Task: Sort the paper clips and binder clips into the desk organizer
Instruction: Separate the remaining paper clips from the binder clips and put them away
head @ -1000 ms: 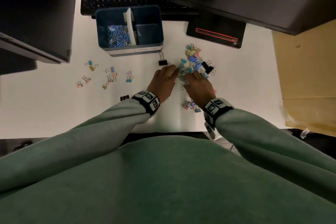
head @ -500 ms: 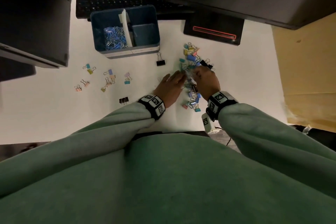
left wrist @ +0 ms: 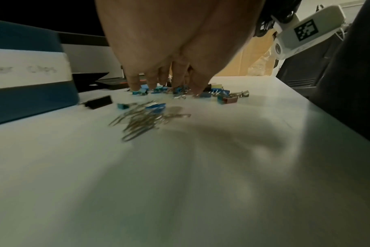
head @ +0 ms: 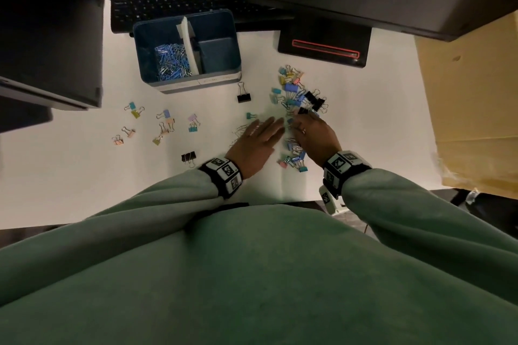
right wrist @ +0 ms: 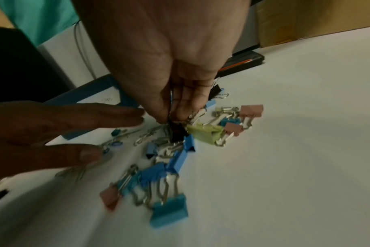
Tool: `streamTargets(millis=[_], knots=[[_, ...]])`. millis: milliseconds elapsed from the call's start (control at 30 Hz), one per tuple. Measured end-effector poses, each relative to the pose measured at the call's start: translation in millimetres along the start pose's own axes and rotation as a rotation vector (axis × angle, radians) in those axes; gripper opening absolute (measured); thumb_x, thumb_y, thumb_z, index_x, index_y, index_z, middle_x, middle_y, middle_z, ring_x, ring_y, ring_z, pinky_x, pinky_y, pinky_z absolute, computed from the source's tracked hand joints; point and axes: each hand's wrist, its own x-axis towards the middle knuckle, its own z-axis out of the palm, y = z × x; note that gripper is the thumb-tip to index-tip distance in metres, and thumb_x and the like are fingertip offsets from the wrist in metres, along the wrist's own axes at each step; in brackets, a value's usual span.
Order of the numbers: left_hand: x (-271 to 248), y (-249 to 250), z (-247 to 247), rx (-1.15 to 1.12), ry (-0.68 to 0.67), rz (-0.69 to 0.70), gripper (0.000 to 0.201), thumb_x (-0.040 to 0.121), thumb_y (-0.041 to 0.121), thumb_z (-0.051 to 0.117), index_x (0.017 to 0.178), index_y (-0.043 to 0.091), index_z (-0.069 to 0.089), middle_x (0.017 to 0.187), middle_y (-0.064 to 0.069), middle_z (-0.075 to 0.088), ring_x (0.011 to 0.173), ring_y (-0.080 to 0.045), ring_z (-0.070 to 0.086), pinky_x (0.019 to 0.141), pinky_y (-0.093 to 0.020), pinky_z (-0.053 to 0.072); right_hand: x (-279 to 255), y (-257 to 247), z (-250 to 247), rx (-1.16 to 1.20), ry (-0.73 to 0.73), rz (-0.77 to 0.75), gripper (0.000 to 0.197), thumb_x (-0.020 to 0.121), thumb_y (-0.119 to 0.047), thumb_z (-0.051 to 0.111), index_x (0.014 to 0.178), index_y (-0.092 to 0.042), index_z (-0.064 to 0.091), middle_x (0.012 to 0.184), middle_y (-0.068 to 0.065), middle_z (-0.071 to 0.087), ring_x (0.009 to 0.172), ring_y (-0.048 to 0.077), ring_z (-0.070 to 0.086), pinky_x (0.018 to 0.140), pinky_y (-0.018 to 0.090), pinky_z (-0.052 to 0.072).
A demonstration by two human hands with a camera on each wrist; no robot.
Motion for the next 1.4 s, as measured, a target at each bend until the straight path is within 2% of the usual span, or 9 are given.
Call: streamTargets(millis=[233, 333, 433, 533, 733, 833, 967, 1200, 1400], knots=[[-3.0, -1.3, 8.0, 0.112, -0.043, 0.106, 0.052, 0.090, 0.011, 0.034, 0.141, 0.008, 0.040, 0.152, -0.009, 0.035, 0.141, -0.029, 0.032, 0.116, -0.050, 0.020, 3.0, 9.0, -11.8, 0.084, 0.066, 0.097, 0.016, 0.092, -0.012, 0.053, 0.107, -0.009, 0.058, 0.106, 0.012, 0.062, 0.089, 0.028, 0.060, 0.069, 0.024, 0.033], [-24.3, -18.0, 10.7, 0.136, 0.015, 0.175, 0.044, 0.092, 0.017, 0.042, 0.135, 0.009, 0.050, 0.145, -0.007, 0.046, 0.135, -0.028, 0.041, 0.114, -0.048, 0.025, -1.1, 10.4, -12.1, 0.023, 0.064, 0.054, 0.019, 0.093, -0.009, 0.052, 0.111, -0.008, 0.058, 0.111, 0.013, 0.059, 0.094, 0.031, 0.059, 0.069, 0.028, 0.039], [-30.8, -29.5, -2.7, -0.001, 0.153, 0.052, 0.038, 0.090, 0.020, 0.052, 0.127, 0.013, 0.058, 0.132, -0.007, 0.058, 0.122, -0.028, 0.053, 0.105, -0.042, 0.036, -4.7, 3.2, -8.1, -0.111, 0.064, -0.082, 0.028, 0.090, -0.006, 0.057, 0.117, -0.006, 0.059, 0.124, 0.014, 0.055, 0.106, 0.033, 0.057, 0.079, 0.039, 0.053], [-13.5, -41.9, -23.5, -0.099, 0.206, -0.209, 0.033, 0.086, 0.013, 0.060, 0.119, 0.015, 0.063, 0.116, -0.008, 0.064, 0.102, -0.031, 0.059, 0.087, -0.041, 0.042, -4.3, -15.7, -0.1, -0.117, -0.033, -0.133, 0.025, 0.093, -0.015, 0.056, 0.117, -0.009, 0.058, 0.124, 0.010, 0.054, 0.103, 0.027, 0.058, 0.082, 0.036, 0.051], [-4.8, -61.6, -30.0, 0.025, 0.115, -0.266, 0.036, 0.084, 0.012, 0.058, 0.119, 0.009, 0.062, 0.109, -0.015, 0.061, 0.095, -0.036, 0.055, 0.078, -0.040, 0.041, 14.8, -48.9, 21.4, -0.142, -0.201, -0.170, 0.023, 0.092, -0.011, 0.055, 0.114, -0.005, 0.056, 0.111, 0.013, 0.054, 0.096, 0.031, 0.061, 0.074, 0.036, 0.049], [-18.0, -59.6, -31.1, -0.030, 0.133, -0.363, 0.043, 0.090, 0.024, 0.057, 0.130, 0.009, 0.054, 0.114, -0.016, 0.057, 0.097, -0.035, 0.053, 0.080, -0.041, 0.041, 21.5, -57.0, 19.3, -0.117, -0.126, -0.168, 0.049, 0.087, -0.031, 0.067, 0.127, -0.007, 0.050, 0.123, 0.014, 0.049, 0.108, 0.029, 0.055, 0.084, 0.039, 0.051], [-41.5, -44.8, -22.5, -0.211, -0.061, -0.407, 0.077, 0.076, 0.042, 0.073, 0.137, 0.007, 0.043, 0.130, -0.016, 0.044, 0.109, -0.033, 0.047, 0.091, -0.044, 0.045, 18.5, -66.5, 26.6, -0.290, -0.260, -0.256, 0.089, 0.069, -0.046, 0.081, 0.135, -0.004, 0.040, 0.127, 0.017, 0.042, 0.115, 0.031, 0.044, 0.087, 0.045, 0.052], [-27.2, -38.2, -15.2, -0.397, 0.007, -0.548, 0.017, 0.086, 0.018, 0.064, 0.097, 0.007, 0.057, 0.101, -0.013, 0.051, 0.085, -0.030, 0.055, 0.074, -0.046, 0.050, 19.2, -84.2, 50.7, -0.180, -0.258, -0.251, 0.018, 0.091, -0.010, 0.055, 0.106, -0.002, 0.056, 0.108, 0.018, 0.055, 0.097, 0.037, 0.057, 0.075, 0.043, 0.046], [-32.8, -42.6, -26.5, -0.398, -0.034, -0.568, 0.013, 0.085, 0.005, 0.056, 0.097, -0.001, 0.058, 0.100, -0.021, 0.053, 0.078, -0.040, 0.059, 0.071, -0.046, 0.049, 27.2, -76.4, 40.7, -0.027, -0.271, -0.176, 0.017, 0.082, -0.008, 0.059, 0.098, -0.004, 0.065, 0.100, 0.017, 0.064, 0.091, 0.035, 0.061, 0.078, 0.041, 0.050]])
